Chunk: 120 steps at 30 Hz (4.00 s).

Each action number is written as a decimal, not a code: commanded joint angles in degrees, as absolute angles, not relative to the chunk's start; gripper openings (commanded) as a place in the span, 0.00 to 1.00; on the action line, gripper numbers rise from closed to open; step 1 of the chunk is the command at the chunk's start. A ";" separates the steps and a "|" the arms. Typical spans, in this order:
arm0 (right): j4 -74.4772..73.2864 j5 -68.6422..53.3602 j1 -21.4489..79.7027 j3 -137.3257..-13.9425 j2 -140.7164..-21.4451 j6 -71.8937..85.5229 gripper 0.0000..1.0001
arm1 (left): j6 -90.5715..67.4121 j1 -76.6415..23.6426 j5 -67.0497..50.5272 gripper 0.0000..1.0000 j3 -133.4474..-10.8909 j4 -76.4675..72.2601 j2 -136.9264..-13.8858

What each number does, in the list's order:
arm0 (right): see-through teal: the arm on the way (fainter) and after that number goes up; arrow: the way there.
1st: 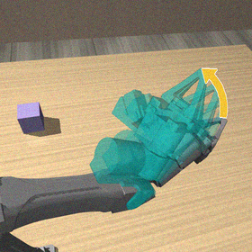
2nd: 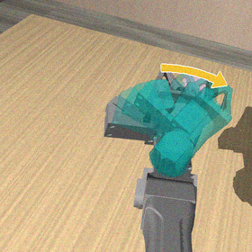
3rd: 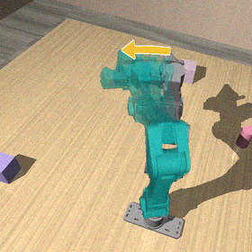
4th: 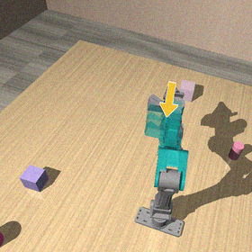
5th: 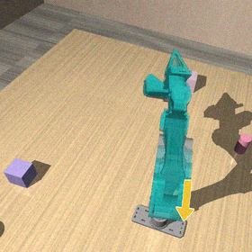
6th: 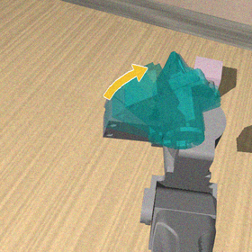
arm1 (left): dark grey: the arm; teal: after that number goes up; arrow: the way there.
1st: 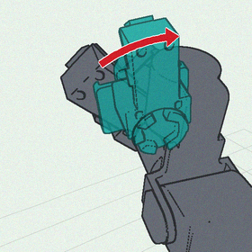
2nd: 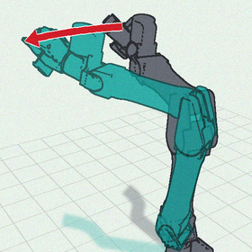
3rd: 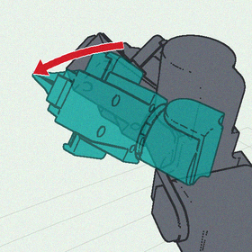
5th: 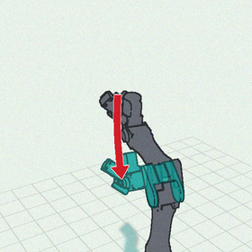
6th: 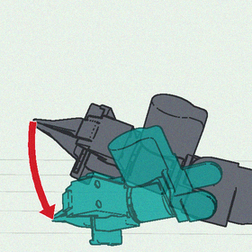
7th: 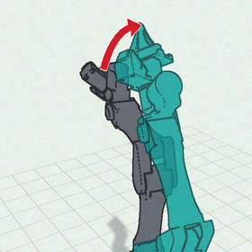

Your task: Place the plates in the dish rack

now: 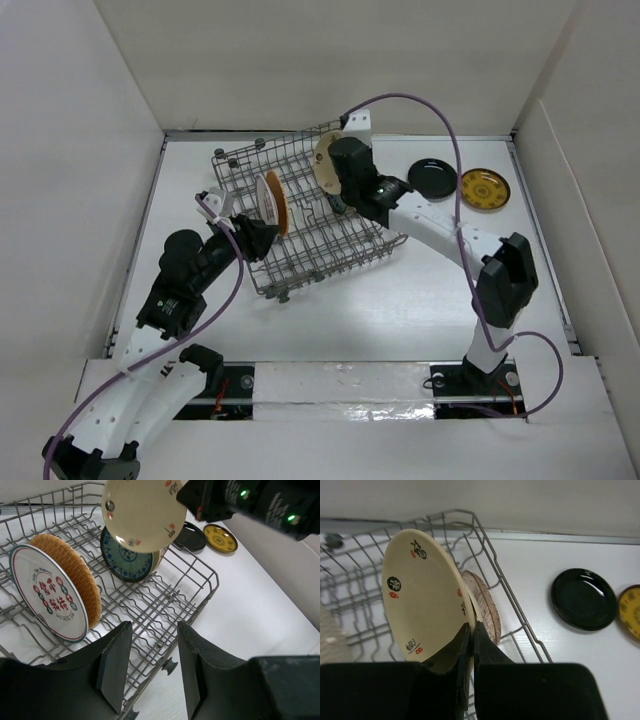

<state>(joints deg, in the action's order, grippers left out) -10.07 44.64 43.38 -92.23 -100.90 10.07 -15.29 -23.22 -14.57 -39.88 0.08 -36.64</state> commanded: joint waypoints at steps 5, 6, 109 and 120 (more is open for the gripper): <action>-15.11 58.27 46.76 -101.33 -108.36 -2.63 0.00 | -15.56 -23.03 -10.20 0.39 -41.40 -1.32 -34.45; -15.64 58.79 47.28 -101.95 -109.41 -2.98 0.00 | -15.56 -23.03 -10.20 0.39 -41.31 -1.32 -34.28; 16.08 -0.26 -2.37 -65.74 -110.40 62.85 0.00 | -15.91 -23.03 -13.01 0.25 -40.52 -2.29 -35.86; 10.47 18.26 8.07 -72.85 -88.44 42.32 0.00 | -16.08 -23.03 -12.75 0.29 -40.52 -2.29 -35.33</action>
